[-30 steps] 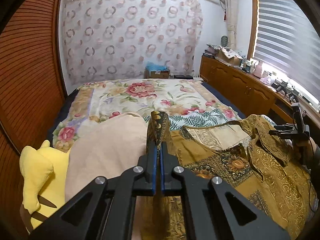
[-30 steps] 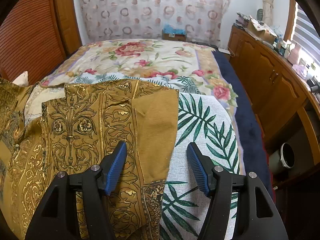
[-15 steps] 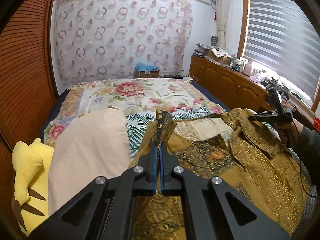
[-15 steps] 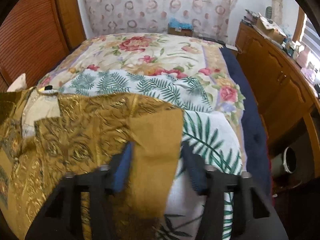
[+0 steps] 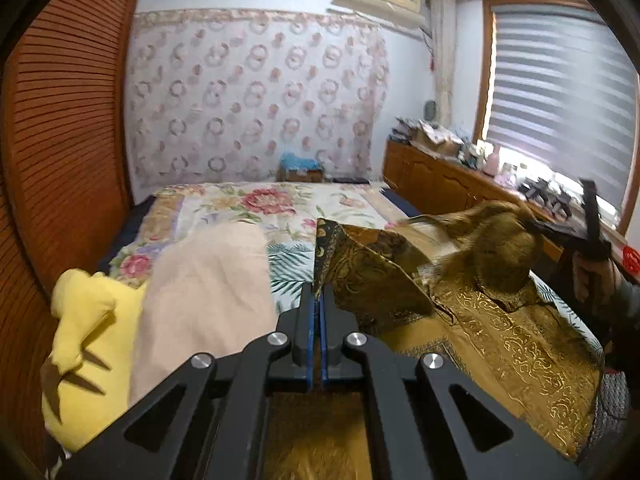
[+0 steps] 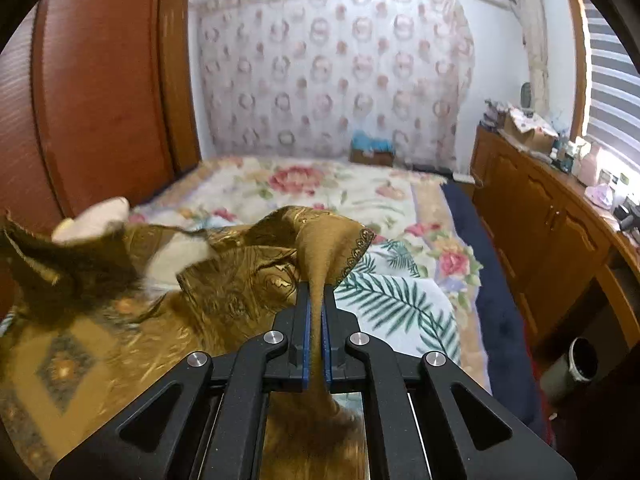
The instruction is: Fold small clothes
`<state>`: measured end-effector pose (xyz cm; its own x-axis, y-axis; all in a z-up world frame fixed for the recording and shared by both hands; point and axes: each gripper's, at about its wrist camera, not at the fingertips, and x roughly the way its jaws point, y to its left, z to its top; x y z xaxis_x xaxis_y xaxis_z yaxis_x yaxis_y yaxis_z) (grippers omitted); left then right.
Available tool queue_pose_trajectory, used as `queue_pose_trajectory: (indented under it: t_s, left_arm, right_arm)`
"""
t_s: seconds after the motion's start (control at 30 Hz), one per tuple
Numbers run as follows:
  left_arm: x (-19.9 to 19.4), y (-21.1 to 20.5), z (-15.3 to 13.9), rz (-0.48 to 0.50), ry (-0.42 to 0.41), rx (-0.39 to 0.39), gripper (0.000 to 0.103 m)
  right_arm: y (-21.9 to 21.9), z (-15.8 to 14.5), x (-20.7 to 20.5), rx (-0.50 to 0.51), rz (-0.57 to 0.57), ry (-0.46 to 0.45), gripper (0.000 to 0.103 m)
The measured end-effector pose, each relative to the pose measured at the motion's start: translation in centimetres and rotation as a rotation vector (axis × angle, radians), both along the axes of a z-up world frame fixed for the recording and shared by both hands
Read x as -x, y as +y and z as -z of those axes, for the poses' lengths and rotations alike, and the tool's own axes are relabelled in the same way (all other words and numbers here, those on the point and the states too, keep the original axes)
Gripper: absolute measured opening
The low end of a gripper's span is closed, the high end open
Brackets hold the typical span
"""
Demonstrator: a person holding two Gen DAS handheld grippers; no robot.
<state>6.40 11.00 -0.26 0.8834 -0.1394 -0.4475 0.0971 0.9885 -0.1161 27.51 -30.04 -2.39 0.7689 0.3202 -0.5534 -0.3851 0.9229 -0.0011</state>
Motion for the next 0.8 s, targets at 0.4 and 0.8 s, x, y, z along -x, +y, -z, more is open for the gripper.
queue_pose_trajectory:
  t_s: [0.4, 0.8]
  left_arm:
    - [9.9, 3.4, 1.3, -0.101, -0.033, 0.058, 0.000]
    - [13.1, 3.7, 1.2, -0.108, 0.030, -0.009, 0.015]
  right_arm:
    - [-5.7, 0.8, 13.7, -0.092, 0.037, 0.025, 0.001]
    - [-7.5, 1.4, 20.9, -0.012, -0.036, 0.131, 0.009]
